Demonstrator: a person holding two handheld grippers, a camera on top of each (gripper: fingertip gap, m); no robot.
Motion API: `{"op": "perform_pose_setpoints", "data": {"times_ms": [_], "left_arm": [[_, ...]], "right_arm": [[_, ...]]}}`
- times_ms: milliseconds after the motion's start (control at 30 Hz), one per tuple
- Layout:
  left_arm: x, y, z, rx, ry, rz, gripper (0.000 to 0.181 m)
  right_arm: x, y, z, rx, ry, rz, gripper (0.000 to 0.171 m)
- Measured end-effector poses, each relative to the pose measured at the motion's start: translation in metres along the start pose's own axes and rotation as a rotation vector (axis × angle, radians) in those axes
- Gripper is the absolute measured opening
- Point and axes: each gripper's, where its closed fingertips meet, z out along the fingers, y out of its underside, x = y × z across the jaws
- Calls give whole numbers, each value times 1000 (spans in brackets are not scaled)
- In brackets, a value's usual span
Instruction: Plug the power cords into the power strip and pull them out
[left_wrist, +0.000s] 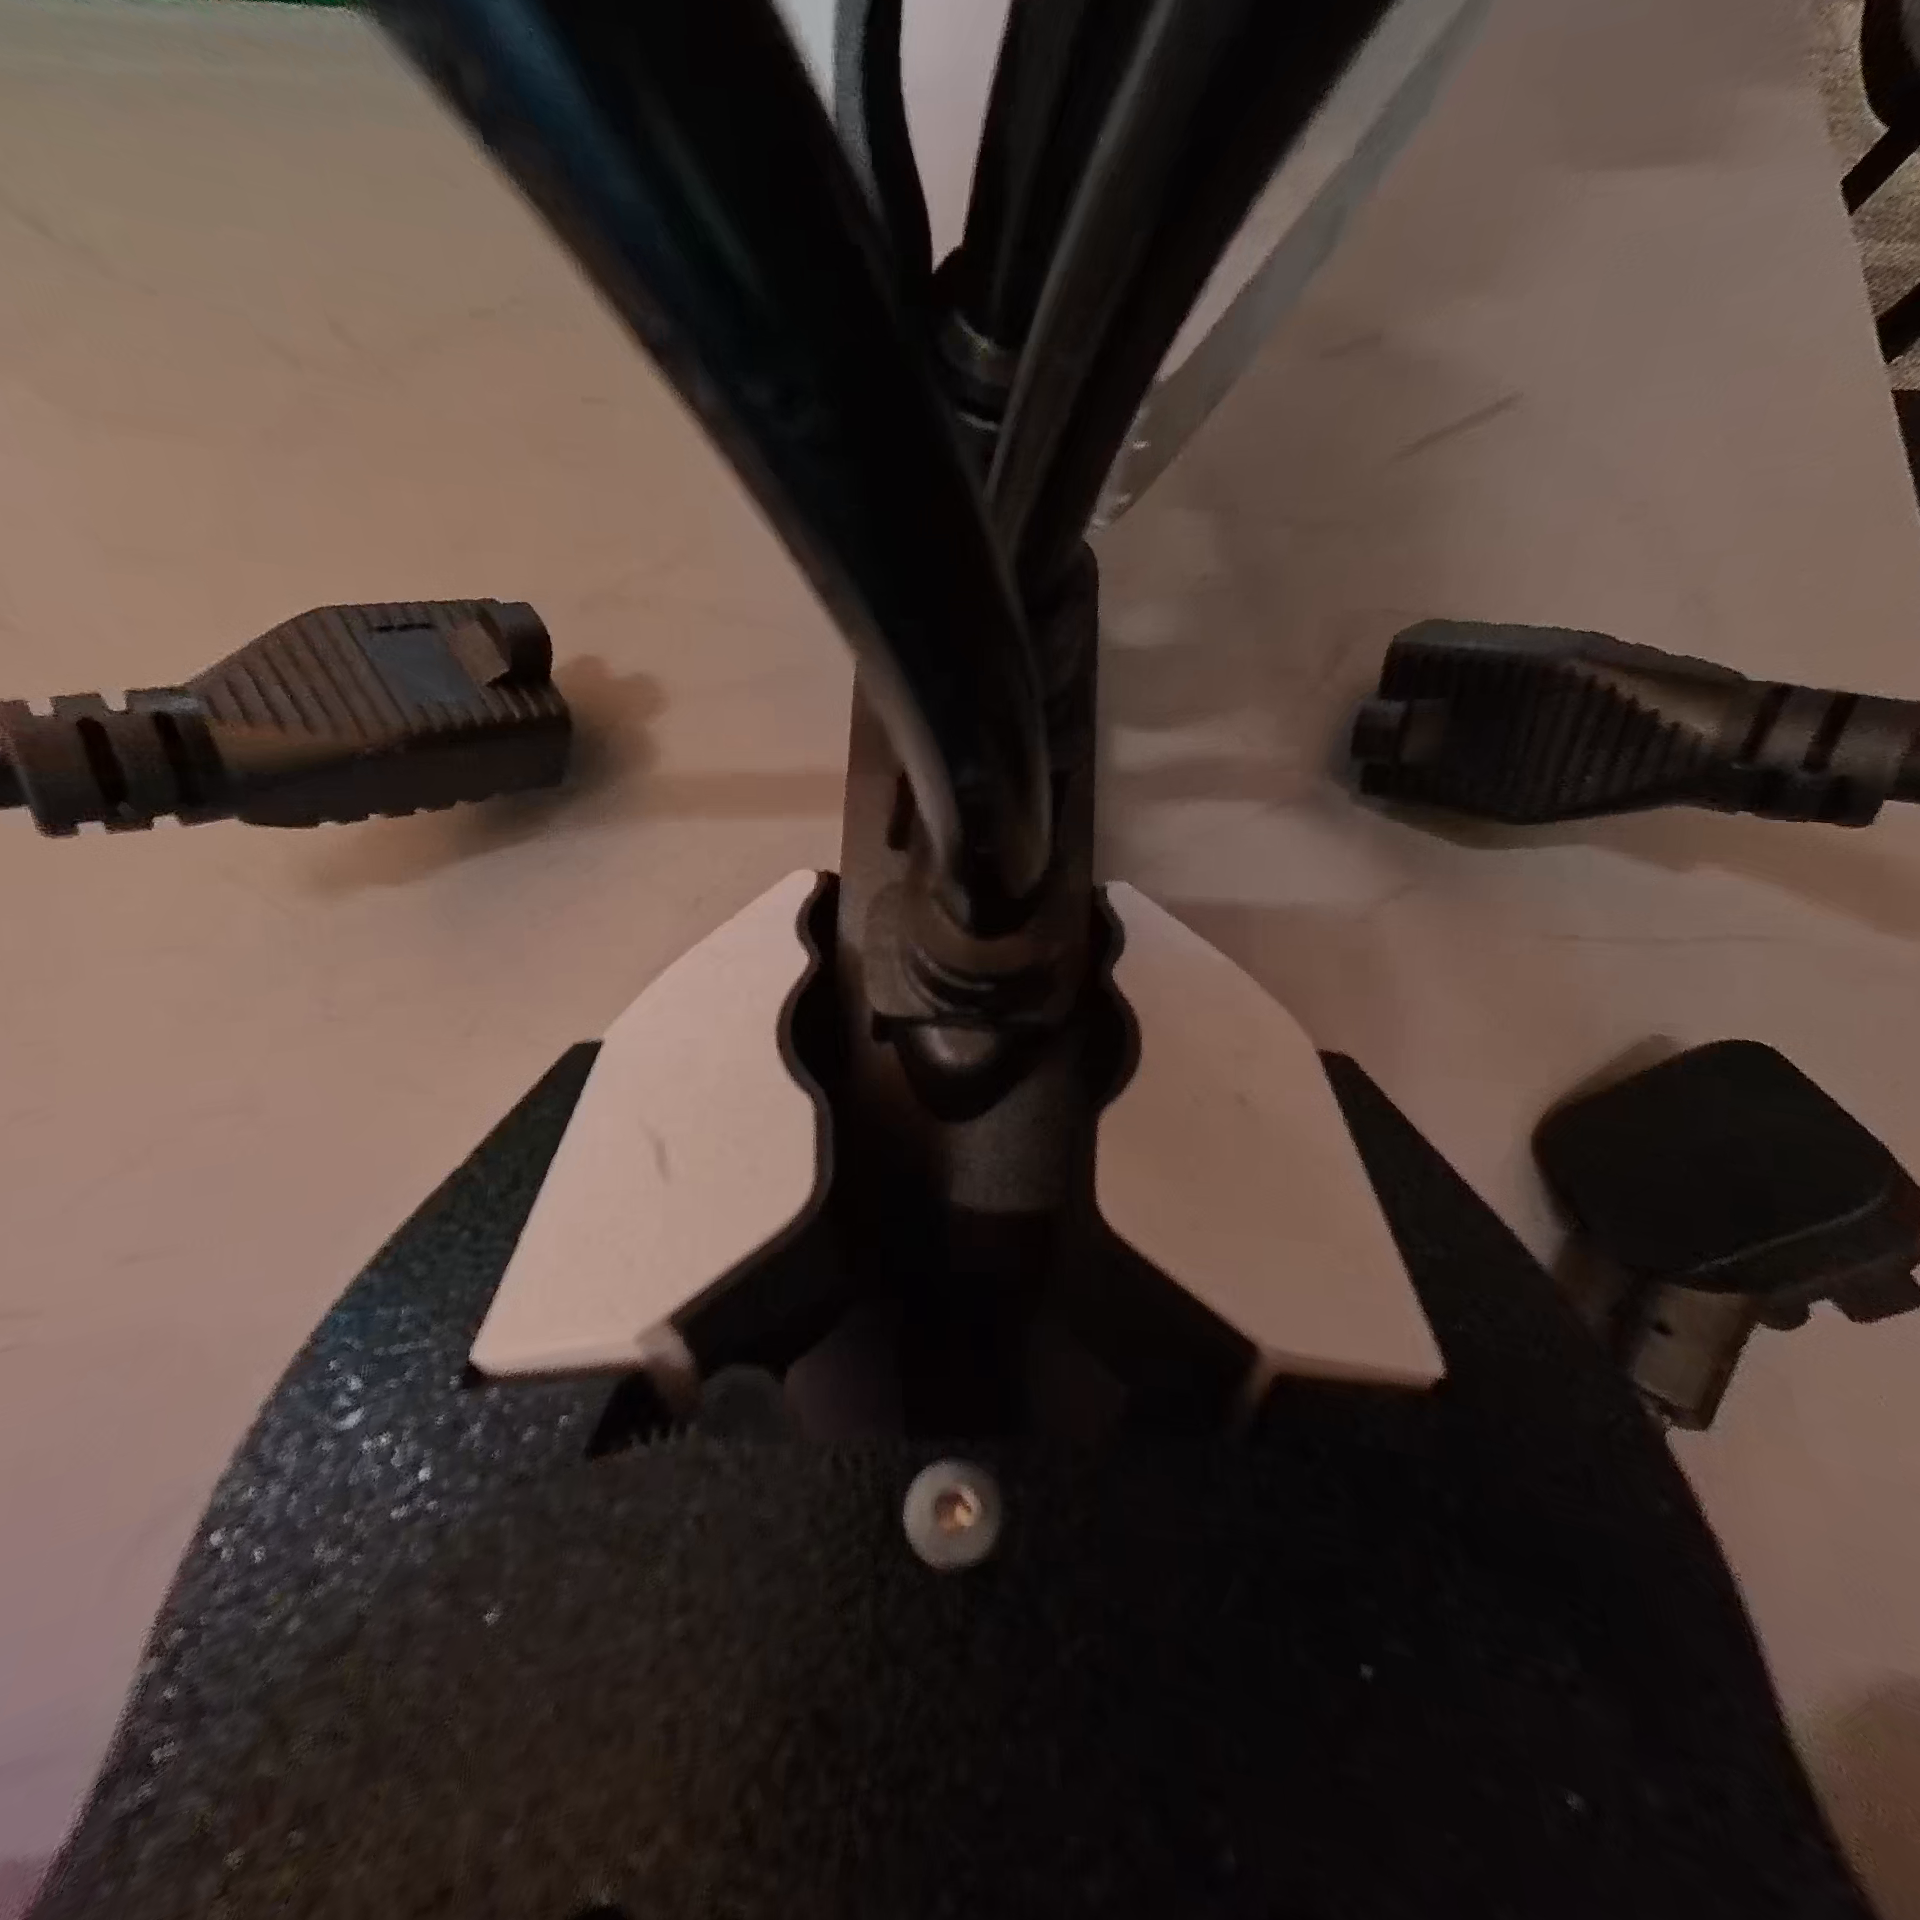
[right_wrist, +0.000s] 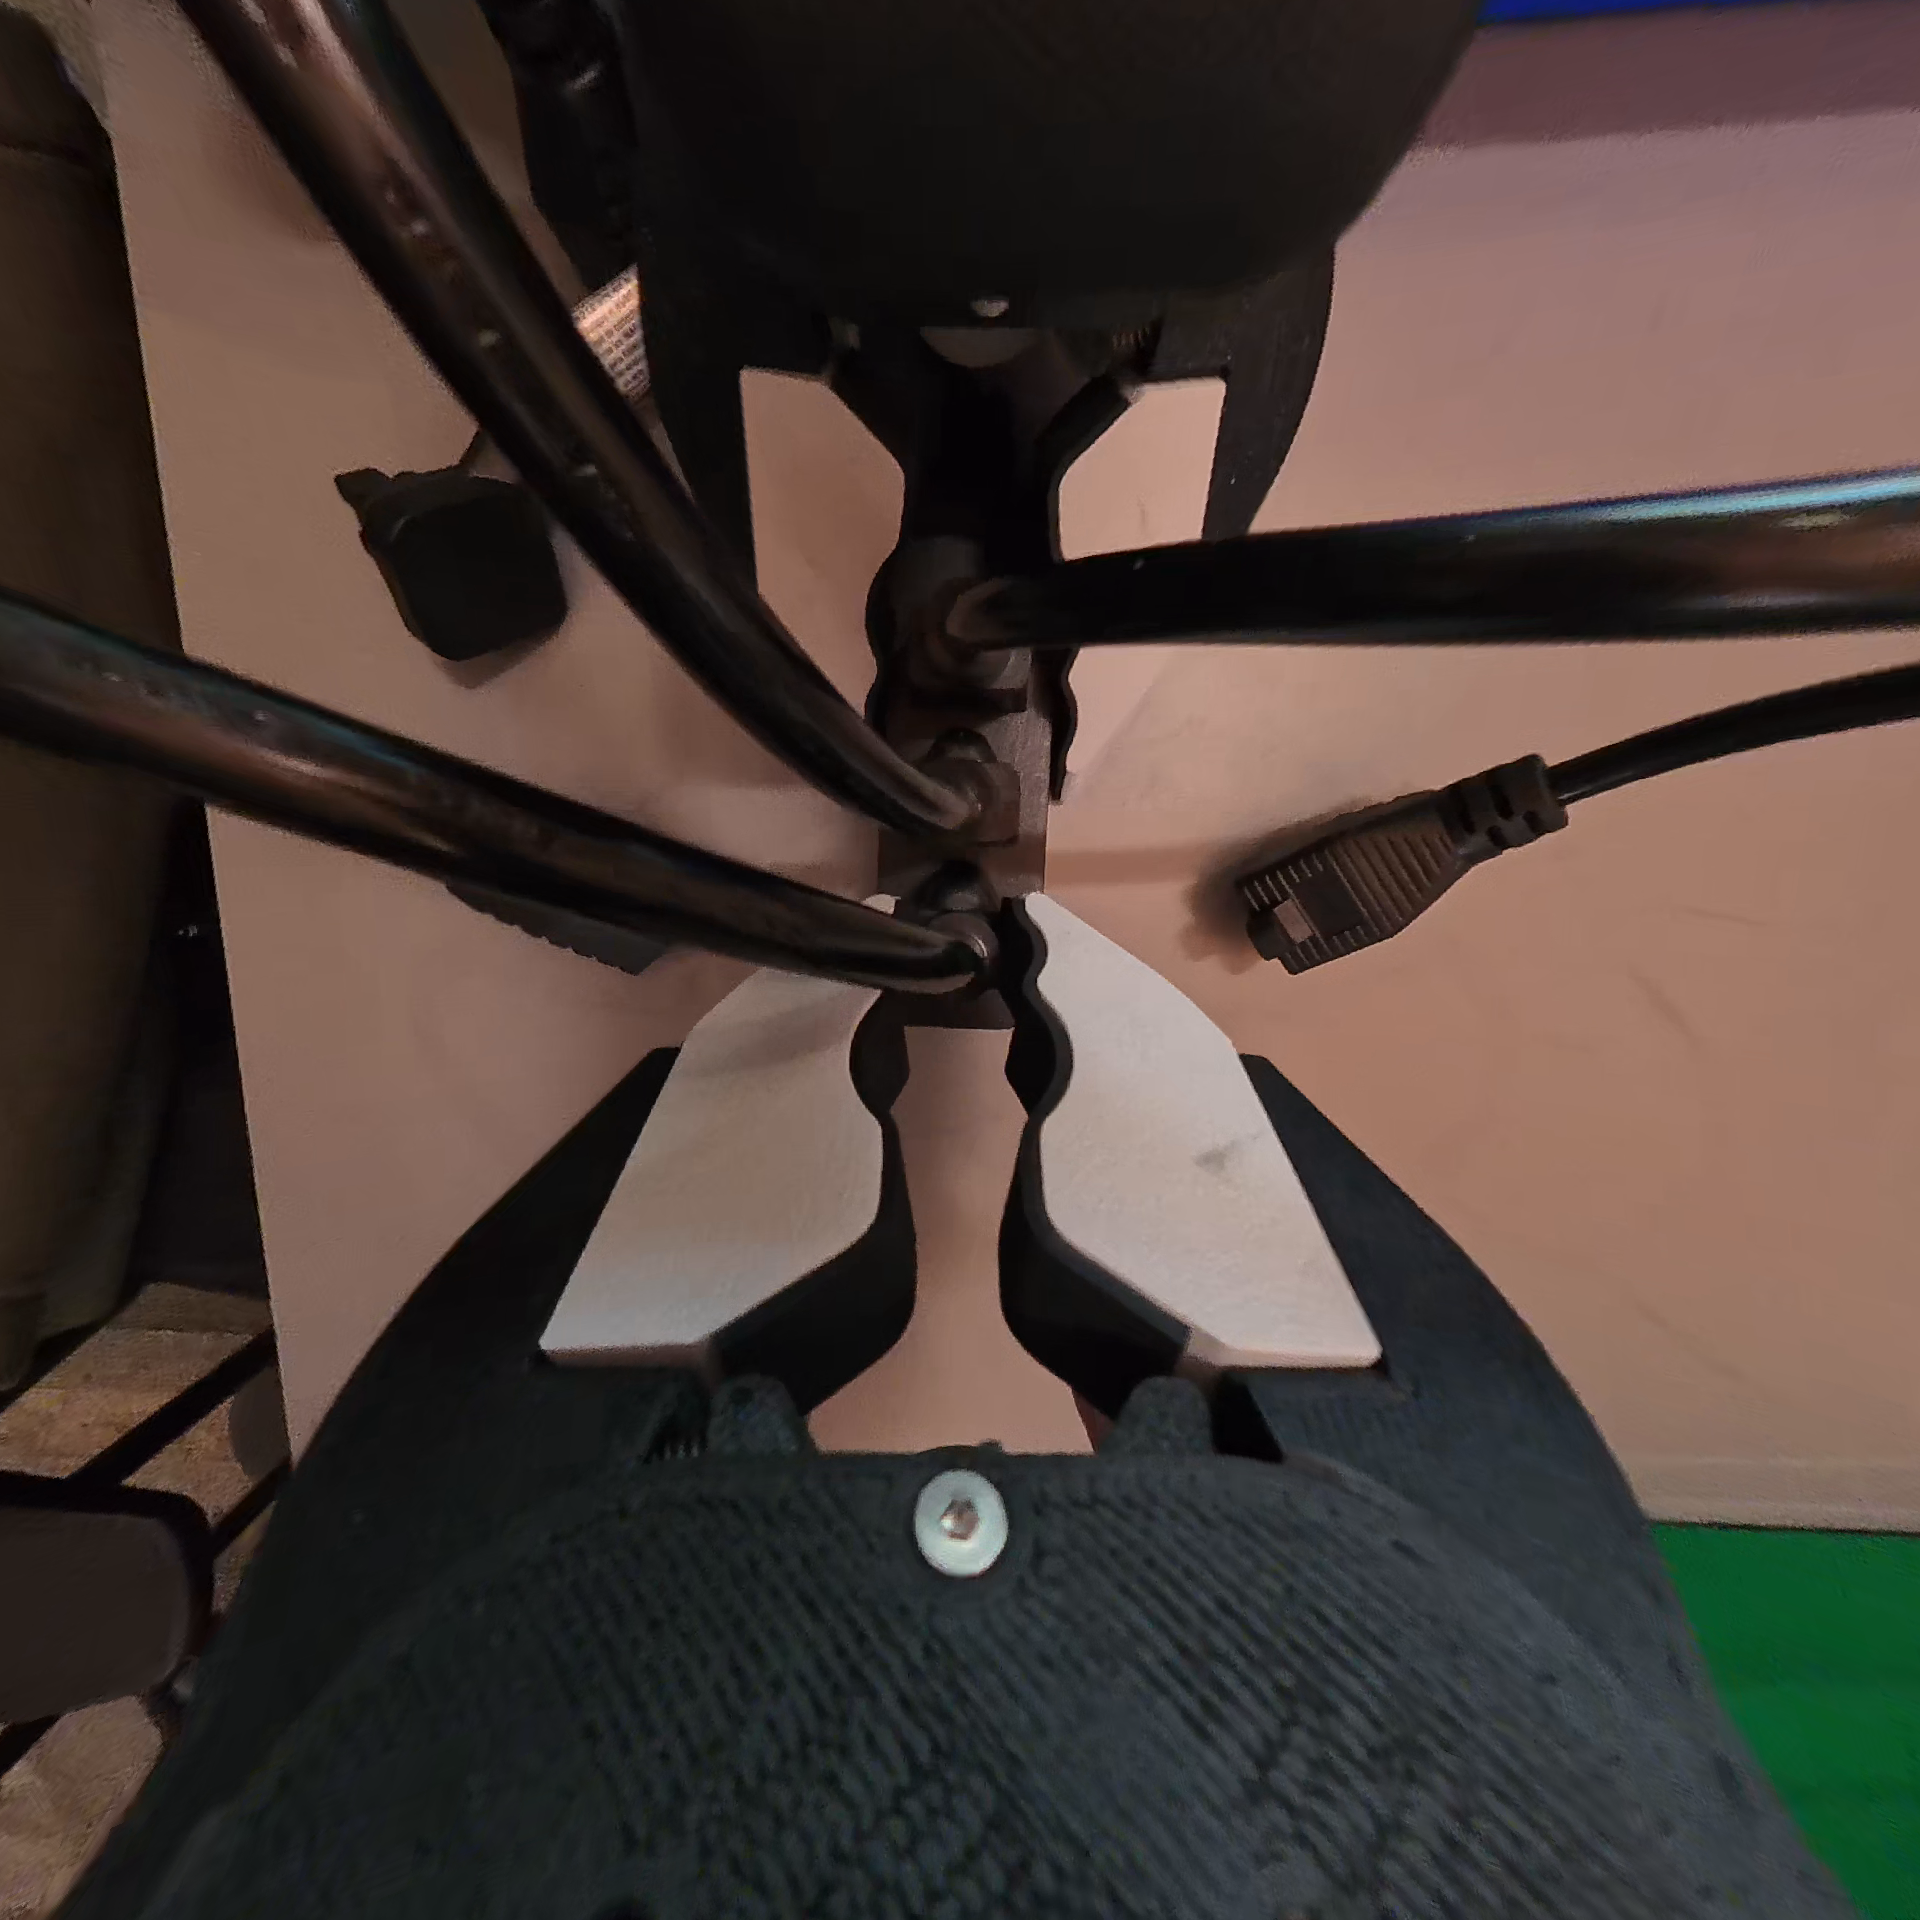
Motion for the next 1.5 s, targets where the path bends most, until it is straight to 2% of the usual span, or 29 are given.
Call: {"op": "perform_pose_setpoints", "data": {"times_ms": [333, 500, 633, 800, 967, 1100, 1167, 1233, 1367, 1500], "left_arm": [[-1, -5, -3, 44, 2, -19, 46], [-1, -3, 2, 3, -6, -2, 45], [0, -2, 3, -42, -1, 21, 44], [4, -4, 2, -21, 33, -53, 45], [2, -15, -8, 71, -24, -42, 41], [3, -18, -11, 70, -27, -53, 39], [3, -29, -15, 140, -28, -60, 29], [3, -30, -15, 146, -14, -65, 27], [3, -26, -15, 91, -4, -22, 26], [4, -18, -14, -79, 5, 27, 26]], "right_arm": [[3, -12, -8, -11, 11, 0, 15], [2, 2, -4, -91, 3, 5, 16], [1, 8, -2, -60, 6, 62, 16], [-2, 9, 0, -64, 10, 55, 16], [-2, 8, 1, -55, 10, 61, 16], [-2, 7, 2, -57, 9, 53, 16], [-2, 7, 2, -55, 11, 54, 16], [-1, 7, 2, -55, 16, 55, 16], [-1, 7, 3, -60, 14, 60, 16], [-2, 6, 3, -77, 17, 41, 15]]}}
